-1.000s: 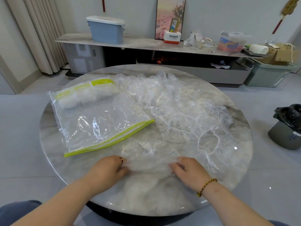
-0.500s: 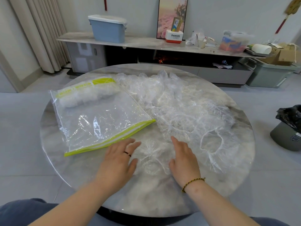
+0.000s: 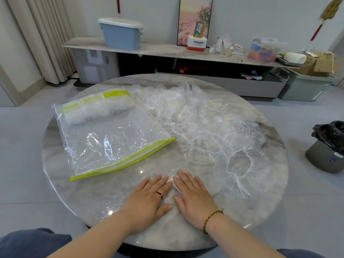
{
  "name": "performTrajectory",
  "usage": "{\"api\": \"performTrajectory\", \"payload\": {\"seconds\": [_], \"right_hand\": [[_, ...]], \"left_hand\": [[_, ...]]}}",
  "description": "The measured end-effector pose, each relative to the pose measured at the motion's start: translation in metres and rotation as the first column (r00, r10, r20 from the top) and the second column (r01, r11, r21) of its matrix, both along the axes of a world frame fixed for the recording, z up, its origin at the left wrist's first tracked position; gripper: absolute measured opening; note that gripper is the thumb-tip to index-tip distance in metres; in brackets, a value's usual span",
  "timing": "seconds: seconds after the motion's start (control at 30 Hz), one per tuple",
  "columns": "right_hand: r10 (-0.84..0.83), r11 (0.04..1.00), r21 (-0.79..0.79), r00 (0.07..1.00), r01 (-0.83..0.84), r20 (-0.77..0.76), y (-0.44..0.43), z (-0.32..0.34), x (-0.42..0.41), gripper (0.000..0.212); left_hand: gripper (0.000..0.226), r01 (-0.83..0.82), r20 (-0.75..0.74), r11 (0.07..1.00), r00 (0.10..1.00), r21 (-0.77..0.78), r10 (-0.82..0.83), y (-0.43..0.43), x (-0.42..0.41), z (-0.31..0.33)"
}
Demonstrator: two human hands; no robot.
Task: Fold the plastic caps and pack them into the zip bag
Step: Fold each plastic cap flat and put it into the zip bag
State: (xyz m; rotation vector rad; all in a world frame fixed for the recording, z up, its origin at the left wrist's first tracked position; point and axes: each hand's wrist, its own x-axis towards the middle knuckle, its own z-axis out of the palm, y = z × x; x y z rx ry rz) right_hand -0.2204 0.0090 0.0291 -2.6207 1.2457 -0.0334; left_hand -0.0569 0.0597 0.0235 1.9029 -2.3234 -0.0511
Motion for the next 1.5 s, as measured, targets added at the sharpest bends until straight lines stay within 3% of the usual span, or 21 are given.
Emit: {"api": "performTrajectory", "payload": {"seconds": [0.07,0.13,0.2,0.3,0.43,0.53,0.57,0.63,0.73,0.8,0.87,1.0,1.1,1.23,1.37,1.5], "right_hand": [[0.0,0.993,-0.116,0.999,0.005,0.049,0.0,0.006,0.001,0.083],[0.032,0.976,-0.216,0.985,0.006,0.17,-0.001,0.01,0.001,0.042],[0.155,0.939,-0.34,0.944,-0.049,0.291,0.002,0.012,0.004,0.026],[0.311,0.875,-0.453,0.915,-0.171,0.256,0.015,0.017,0.012,0.021],[0.357,0.844,-0.469,0.925,-0.26,0.132,0.027,0.008,0.021,0.023],[0.308,0.846,-0.495,0.94,-0.199,0.148,0.035,-0.005,0.028,0.027],[0.276,0.856,-0.491,0.946,-0.162,0.171,0.038,-0.009,0.032,0.025],[0.207,0.885,-0.455,0.96,-0.101,0.19,0.041,-0.014,0.037,0.024],[0.155,0.905,-0.421,0.972,-0.067,0.178,0.035,-0.014,0.04,0.028],[0.144,0.923,-0.382,0.965,-0.052,0.218,0.03,-0.011,0.037,0.026],[0.135,0.953,-0.3,0.952,-0.048,0.274,0.025,-0.009,0.031,0.021],[-0.025,0.994,0.105,0.914,-0.02,0.404,0.021,0.0,0.014,0.03],[-0.148,0.964,0.267,0.83,-0.001,0.538,0.017,0.006,0.004,0.012],[-0.369,0.895,0.438,0.687,0.082,0.626,0.013,0.009,0.0,0.026],[-0.473,0.852,0.504,0.619,0.142,0.626,0.015,0.008,0.002,0.032],[-0.528,0.84,0.47,0.606,0.271,0.595,0.011,0.006,0.008,0.028]], "left_hand": [[0.097,-0.04,-0.152,0.999,0.988,-0.011,0.037,-0.003,0.003,0.006],[0.082,-0.224,-0.275,0.96,0.946,-0.17,0.172,-0.008,0.009,0.009],[0.064,-0.32,-0.282,0.943,0.917,-0.093,0.283,-0.011,0.021,0.01],[0.031,-0.272,-0.21,0.959,0.945,-0.079,0.25,-0.012,0.026,0.014],[0.009,-0.303,-0.114,0.953,0.947,-0.014,0.299,-0.01,0.019,0.02],[0.035,-0.213,-0.016,0.974,0.977,-0.075,0.213,-0.009,0.02,0.019],[0.038,-0.248,0.02,0.965,0.968,-0.086,0.25,-0.01,0.022,0.017],[0.035,-0.253,0.049,0.967,0.966,-0.003,0.253,-0.007,0.025,0.021],[0.023,-0.334,0.043,0.941,0.941,-0.058,0.337,-0.008,0.03,0.022],[0.013,-0.245,-0.042,0.966,0.969,-0.079,0.243,-0.006,0.034,0.028],[0.032,-0.071,-0.193,0.988,0.98,-0.141,0.043,-0.002,0.037,0.027],[0.059,0.181,-0.003,0.983,0.983,-0.04,-0.181,0.005,0.026,0.033],[0.062,0.213,-0.03,0.976,0.977,0.031,-0.213,0.006,0.024,0.029],[0.033,0.156,-0.07,0.981,0.984,-0.112,-0.164,0.001,0.025,0.02],[0.037,0.039,-0.157,0.988,0.986,-0.152,-0.063,-0.002,0.023,0.016],[0.056,-0.117,-0.343,0.992,0.935,-0.05,0.093,0.001,0.015,0.017]]}}
